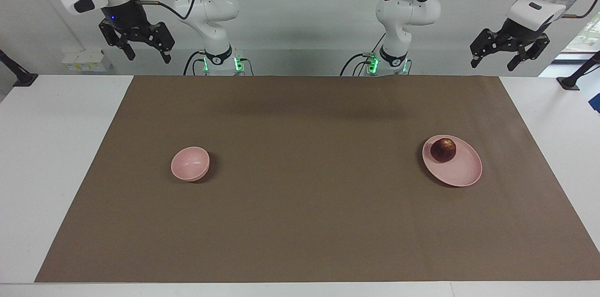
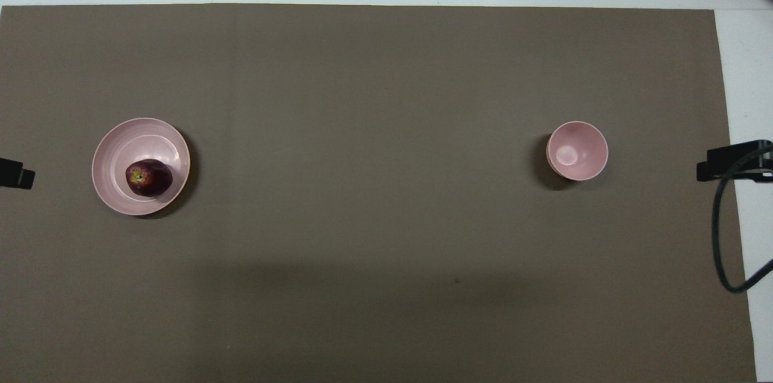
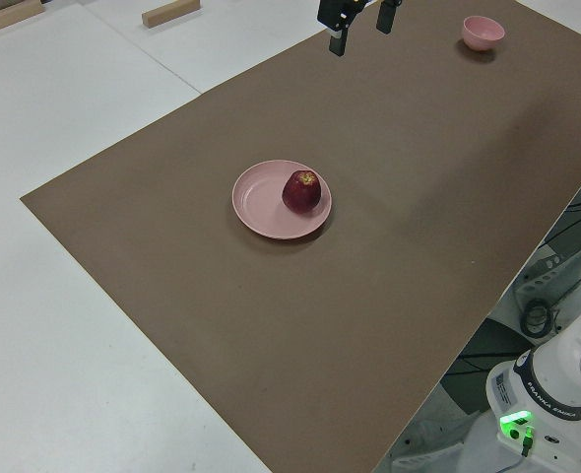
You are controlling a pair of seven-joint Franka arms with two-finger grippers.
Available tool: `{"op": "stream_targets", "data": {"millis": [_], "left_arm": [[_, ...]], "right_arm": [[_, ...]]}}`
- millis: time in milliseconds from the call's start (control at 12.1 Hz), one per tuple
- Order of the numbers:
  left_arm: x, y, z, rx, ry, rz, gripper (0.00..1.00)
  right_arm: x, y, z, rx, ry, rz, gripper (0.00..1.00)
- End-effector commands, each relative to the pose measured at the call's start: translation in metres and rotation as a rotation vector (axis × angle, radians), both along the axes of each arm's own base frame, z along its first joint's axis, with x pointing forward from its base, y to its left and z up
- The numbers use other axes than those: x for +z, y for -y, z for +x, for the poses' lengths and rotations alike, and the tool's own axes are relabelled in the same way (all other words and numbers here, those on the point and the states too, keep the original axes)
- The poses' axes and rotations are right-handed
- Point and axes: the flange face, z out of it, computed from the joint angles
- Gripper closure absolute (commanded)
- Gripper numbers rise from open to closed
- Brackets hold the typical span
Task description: Move apple from plate to bowl
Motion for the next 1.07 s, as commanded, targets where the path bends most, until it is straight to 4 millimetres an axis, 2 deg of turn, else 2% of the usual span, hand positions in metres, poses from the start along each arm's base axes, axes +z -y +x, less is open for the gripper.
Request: {"op": "stream_targets", "data": {"millis": [0, 330, 577, 990], "left_arm": [[-0.0001, 0.001, -0.0079, 0.004, 0.011, 0.01, 0.0], [0.0027, 0.0026, -0.0075, 0.009, 0.017, 0.01, 0.0], [0.0025, -0.0036, -0.0069, 0.016, 0.021, 0.01, 0.0], [0.0024, -0.0048, -0.0071, 0.025, 0.02, 0.007, 0.0]], "right_arm": [[-0.0019, -0.0003, -0.0049, 0.018, 0.021, 0.025, 0.0], [-0.001, -0.001, -0.0025, 0.02, 0.038, 0.03, 0.0], [-0.0011, -0.0009, -0.0031, 0.022, 0.036, 0.03, 0.0], [-0.0033, 0.0006, -0.0094, 0.02, -0.008, 0.032, 0.0]]}}
